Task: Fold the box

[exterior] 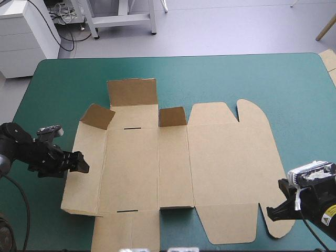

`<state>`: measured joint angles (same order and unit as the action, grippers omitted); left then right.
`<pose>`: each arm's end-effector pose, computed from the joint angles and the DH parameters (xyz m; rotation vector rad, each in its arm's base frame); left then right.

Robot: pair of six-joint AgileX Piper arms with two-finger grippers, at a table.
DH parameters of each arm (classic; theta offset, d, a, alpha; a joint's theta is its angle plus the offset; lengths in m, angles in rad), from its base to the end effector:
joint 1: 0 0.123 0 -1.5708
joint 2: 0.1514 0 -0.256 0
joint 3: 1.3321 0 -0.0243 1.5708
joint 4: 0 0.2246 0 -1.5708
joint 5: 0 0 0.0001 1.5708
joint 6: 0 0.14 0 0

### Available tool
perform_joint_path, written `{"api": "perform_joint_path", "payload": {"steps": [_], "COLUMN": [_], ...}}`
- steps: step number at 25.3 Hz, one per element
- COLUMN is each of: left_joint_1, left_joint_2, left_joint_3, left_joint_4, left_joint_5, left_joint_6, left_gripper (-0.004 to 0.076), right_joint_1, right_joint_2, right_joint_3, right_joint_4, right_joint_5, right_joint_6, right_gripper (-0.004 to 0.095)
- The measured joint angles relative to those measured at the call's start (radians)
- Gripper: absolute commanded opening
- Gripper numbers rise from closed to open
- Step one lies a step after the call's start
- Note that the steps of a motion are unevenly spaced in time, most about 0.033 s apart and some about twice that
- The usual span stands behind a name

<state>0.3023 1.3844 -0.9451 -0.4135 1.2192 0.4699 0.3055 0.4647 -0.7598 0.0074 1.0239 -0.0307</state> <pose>0.2199 0.0133 0.1946 0.0343 2.9481 -0.5366 0.0975 0.0317 0.2934 -0.3702 2.1859 0.1613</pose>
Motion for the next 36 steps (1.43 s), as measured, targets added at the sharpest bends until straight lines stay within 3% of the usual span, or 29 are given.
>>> {"api": "perform_joint_path", "payload": {"steps": [19,29,31,32,34,36], "left_joint_1": [-0.001,-0.043,-0.043,-0.043,-0.043,-0.043], "left_joint_2": [0.072,0.072,0.072,0.072,0.072,0.073], "left_joint_3": [0.005,0.095,0.095,0.095,0.095,0.095], "left_joint_4": [-0.190,-0.225,-0.230,-0.231,-0.232,-0.233], "left_joint_5": [-0.011,-0.015,-0.015,-0.015,-0.015,-0.015], "left_joint_6": [0.006,0.020,0.020,0.020,0.020,0.020], "left_gripper": [0.0620,0.0618,0.0572,0.0510,0.0354,0.0109], "right_joint_1": [0.000,0.000,0.000,0.000,0.000,0.000], "right_joint_2": [0.000,0.000,0.000,0.000,0.000,0.000], "right_joint_3": [0.000,0.000,0.000,0.000,0.000,0.000], "right_joint_4": [0.000,0.000,0.000,0.000,0.000,0.000], "right_joint_5": [-0.029,-0.044,-0.044,-0.044,-0.044,-0.044], "right_joint_6": [0.000,-0.004,-0.004,-0.004,-0.004,-0.004], "right_gripper": [-0.0002,-0.0002,-0.0002,-0.0002,-0.0002,-0.0002]}}
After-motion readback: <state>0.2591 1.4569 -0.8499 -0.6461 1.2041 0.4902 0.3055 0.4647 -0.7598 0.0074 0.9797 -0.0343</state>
